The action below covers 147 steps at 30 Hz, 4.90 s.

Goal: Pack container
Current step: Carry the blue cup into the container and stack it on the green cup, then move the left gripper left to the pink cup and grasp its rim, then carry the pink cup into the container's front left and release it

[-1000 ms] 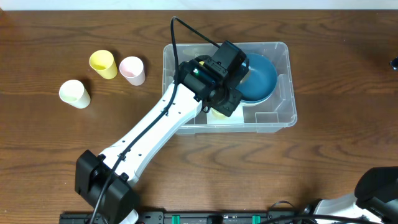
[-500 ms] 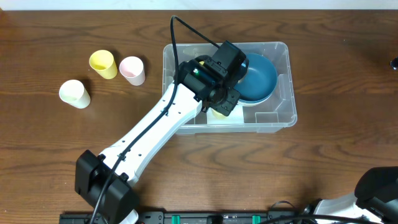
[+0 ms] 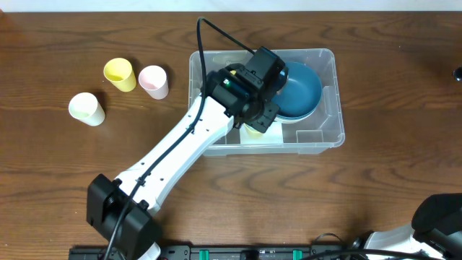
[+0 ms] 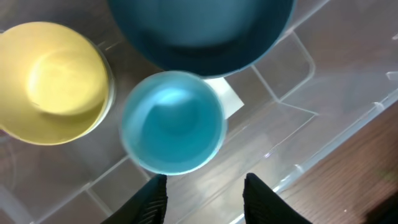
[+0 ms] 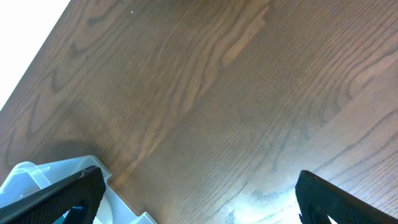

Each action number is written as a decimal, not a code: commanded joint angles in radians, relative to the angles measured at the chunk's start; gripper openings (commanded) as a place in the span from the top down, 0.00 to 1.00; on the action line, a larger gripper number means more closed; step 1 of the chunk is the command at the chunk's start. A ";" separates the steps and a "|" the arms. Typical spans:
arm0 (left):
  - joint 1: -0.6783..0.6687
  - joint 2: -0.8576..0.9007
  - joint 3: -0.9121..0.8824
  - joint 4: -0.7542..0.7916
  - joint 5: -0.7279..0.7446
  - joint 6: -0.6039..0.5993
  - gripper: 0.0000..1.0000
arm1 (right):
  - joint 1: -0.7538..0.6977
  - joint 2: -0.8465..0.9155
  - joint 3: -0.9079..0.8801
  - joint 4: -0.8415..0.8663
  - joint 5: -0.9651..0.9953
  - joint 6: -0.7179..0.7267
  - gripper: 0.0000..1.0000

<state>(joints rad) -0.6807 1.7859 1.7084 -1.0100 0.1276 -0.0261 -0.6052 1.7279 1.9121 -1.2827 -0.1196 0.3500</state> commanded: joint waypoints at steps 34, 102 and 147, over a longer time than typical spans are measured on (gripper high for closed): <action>0.607 0.335 0.249 -0.144 -0.092 -0.045 0.46 | -0.003 0.006 0.011 0.000 -0.001 -0.014 0.01; 0.150 -0.121 0.242 -0.348 -0.069 -0.047 0.94 | -0.003 0.006 0.011 0.000 -0.001 -0.014 0.01; 0.076 0.184 0.120 -0.169 -0.199 -0.515 0.94 | -0.003 0.006 0.011 0.000 -0.001 -0.014 0.01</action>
<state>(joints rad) -0.6106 1.9621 1.8374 -1.1767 -0.0196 -0.4435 -0.6052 1.7279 1.9121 -1.2823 -0.1200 0.3500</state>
